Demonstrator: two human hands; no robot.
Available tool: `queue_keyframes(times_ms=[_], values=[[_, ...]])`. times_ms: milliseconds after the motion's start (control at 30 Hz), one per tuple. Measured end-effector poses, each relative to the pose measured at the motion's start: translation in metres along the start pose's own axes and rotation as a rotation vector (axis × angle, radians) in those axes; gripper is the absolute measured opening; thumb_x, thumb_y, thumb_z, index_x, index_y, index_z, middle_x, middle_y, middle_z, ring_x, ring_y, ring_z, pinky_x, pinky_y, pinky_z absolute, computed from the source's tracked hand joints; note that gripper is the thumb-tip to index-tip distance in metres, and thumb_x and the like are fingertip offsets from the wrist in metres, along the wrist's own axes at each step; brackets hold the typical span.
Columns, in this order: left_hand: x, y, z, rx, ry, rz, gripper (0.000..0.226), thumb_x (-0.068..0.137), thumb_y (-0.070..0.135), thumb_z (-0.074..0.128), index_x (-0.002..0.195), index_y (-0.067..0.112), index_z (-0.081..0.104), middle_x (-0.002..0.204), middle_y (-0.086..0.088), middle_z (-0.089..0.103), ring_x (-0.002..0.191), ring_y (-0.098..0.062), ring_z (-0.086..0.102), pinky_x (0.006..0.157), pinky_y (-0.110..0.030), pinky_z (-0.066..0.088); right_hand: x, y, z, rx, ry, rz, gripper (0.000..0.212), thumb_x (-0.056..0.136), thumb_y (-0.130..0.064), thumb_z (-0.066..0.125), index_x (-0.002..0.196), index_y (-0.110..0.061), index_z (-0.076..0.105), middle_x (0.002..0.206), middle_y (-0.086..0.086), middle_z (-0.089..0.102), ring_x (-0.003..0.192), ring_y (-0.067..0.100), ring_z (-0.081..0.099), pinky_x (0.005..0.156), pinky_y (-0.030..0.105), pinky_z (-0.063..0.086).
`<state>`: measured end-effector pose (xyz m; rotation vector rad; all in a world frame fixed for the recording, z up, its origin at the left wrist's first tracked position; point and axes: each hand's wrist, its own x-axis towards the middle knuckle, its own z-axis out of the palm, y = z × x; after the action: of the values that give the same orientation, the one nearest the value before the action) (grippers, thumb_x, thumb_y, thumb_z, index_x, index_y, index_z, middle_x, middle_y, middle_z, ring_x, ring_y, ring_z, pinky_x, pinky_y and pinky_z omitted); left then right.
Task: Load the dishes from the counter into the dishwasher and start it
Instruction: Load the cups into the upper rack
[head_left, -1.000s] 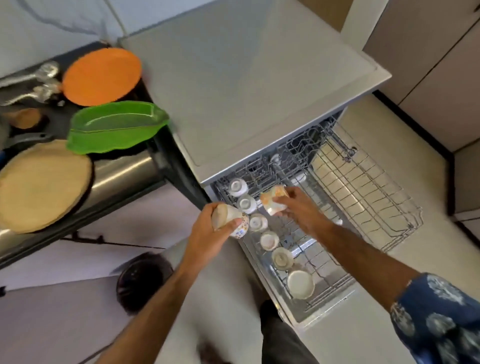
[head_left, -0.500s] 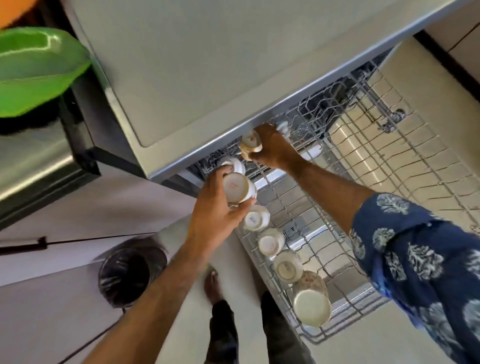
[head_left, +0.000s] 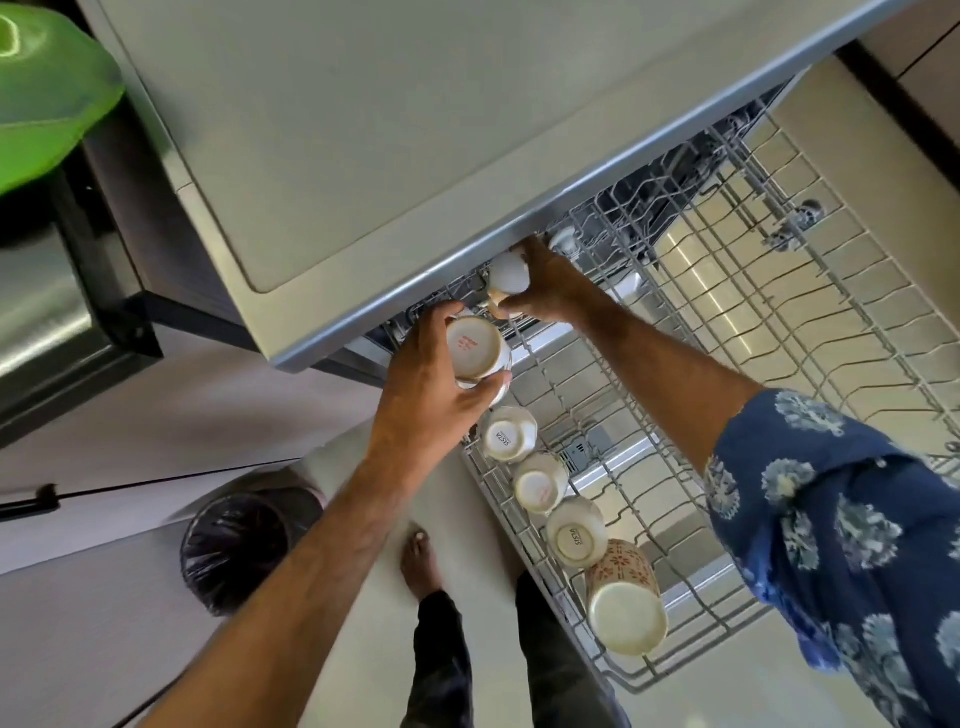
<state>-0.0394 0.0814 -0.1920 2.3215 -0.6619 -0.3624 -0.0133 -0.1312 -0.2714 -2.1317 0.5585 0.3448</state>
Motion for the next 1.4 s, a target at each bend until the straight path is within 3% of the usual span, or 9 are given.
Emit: queue_keyframes(times_ms=[300, 500, 700, 767, 833, 967, 1100, 1200, 1400], values=[[0.016, -0.002, 0.015, 0.0, 0.02, 0.025, 0.072, 0.071, 0.039, 0.087, 0.127, 0.014, 0.049, 0.119, -0.003, 0.06, 0.104, -0.021, 0.059, 0.084, -0.036, 0.054, -0.051, 0.018, -0.012, 0.023, 0.156, -0.151, 0.065, 0.083, 0.002, 0.066, 0.143, -0.011, 0.043, 0.144, 0.013, 0.048, 0.13, 0.024, 0.049, 0.104, 0.029, 0.04], [0.028, 0.01, 0.029, -0.04, 0.039, 0.052, 0.075, 0.062, 0.044, 0.09, 0.121, 0.014, 0.055, 0.118, -0.002, 0.056, 0.102, -0.011, 0.053, 0.078, -0.021, 0.045, -0.108, 0.025, -0.01, 0.175, -0.03, -0.275, 0.074, 0.079, -0.002, 0.077, 0.142, -0.014, 0.041, 0.137, -0.007, 0.049, 0.118, -0.01, 0.047, 0.094, 0.007, 0.042], [0.025, 0.023, 0.044, -0.117, -0.022, 0.028, 0.075, 0.072, 0.042, 0.085, 0.131, 0.013, 0.049, 0.126, 0.0, 0.051, 0.106, -0.005, 0.05, 0.077, -0.01, 0.043, -0.106, 0.029, 0.011, 0.192, 0.187, -0.36, 0.072, 0.073, -0.014, 0.084, 0.134, -0.011, 0.047, 0.125, -0.002, 0.06, 0.112, 0.008, 0.058, 0.093, 0.014, 0.047], [0.022, 0.017, 0.039, -0.1, -0.031, 0.074, 0.061, 0.088, 0.042, 0.071, 0.135, 0.012, 0.046, 0.129, -0.002, 0.054, 0.109, -0.008, 0.055, 0.085, -0.018, 0.049, -0.102, 0.032, 0.01, 0.215, 0.205, -0.284, 0.067, 0.075, -0.016, 0.084, 0.131, -0.009, 0.048, 0.118, -0.006, 0.06, 0.102, 0.003, 0.059, 0.085, 0.007, 0.045], [0.018, 0.006, 0.031, 0.115, -0.03, 0.207, 0.05, 0.097, 0.039, 0.057, 0.137, 0.011, 0.046, 0.13, -0.007, 0.056, 0.115, -0.018, 0.057, 0.095, -0.033, 0.049, -0.097, 0.038, 0.009, 0.24, 0.244, -0.182, 0.066, 0.074, -0.014, 0.084, 0.128, -0.009, 0.047, 0.114, -0.008, 0.058, 0.098, 0.005, 0.058, 0.079, 0.006, 0.044], [0.006, -0.021, 0.024, 0.503, -0.102, 0.328, 0.054, 0.093, 0.036, 0.043, 0.14, 0.008, 0.046, 0.139, -0.011, 0.053, 0.13, -0.029, 0.049, 0.113, -0.053, 0.034, -0.083, 0.041, 0.012, 0.185, 0.232, -0.106, 0.067, 0.072, -0.01, 0.082, 0.128, -0.015, 0.045, 0.121, -0.001, 0.054, 0.105, 0.015, 0.056, 0.079, 0.019, 0.053], [0.001, -0.034, 0.03, 0.612, -0.149, 0.304, 0.06, 0.094, 0.037, 0.037, 0.145, 0.005, 0.041, 0.148, -0.014, 0.046, 0.141, -0.031, 0.039, 0.12, -0.053, 0.022, -0.07, 0.033, 0.026, 0.109, 0.21, -0.112, 0.07, 0.069, -0.004, 0.08, 0.131, -0.013, 0.048, 0.128, 0.008, 0.047, 0.11, 0.015, 0.049, 0.083, 0.012, 0.046], [0.001, -0.035, 0.032, 0.634, -0.142, 0.305, 0.062, 0.094, 0.036, 0.039, 0.147, 0.004, 0.039, 0.15, -0.014, 0.044, 0.144, -0.03, 0.036, 0.121, -0.053, 0.02, -0.062, 0.03, 0.034, 0.028, 0.206, -0.146, 0.077, 0.068, -0.006, 0.081, 0.136, -0.012, 0.048, 0.13, 0.011, 0.046, 0.112, 0.021, 0.051, 0.09, 0.026, 0.05], [0.001, -0.035, 0.032, 0.643, -0.138, 0.298, 0.063, 0.094, 0.037, 0.037, 0.147, 0.004, 0.039, 0.151, -0.013, 0.044, 0.145, -0.029, 0.035, 0.121, -0.052, 0.02, -0.066, 0.036, 0.048, -0.122, 0.226, -0.218, 0.078, 0.068, -0.006, 0.083, 0.137, -0.012, 0.049, 0.131, 0.014, 0.054, 0.114, 0.028, 0.057, 0.088, 0.031, 0.051]])
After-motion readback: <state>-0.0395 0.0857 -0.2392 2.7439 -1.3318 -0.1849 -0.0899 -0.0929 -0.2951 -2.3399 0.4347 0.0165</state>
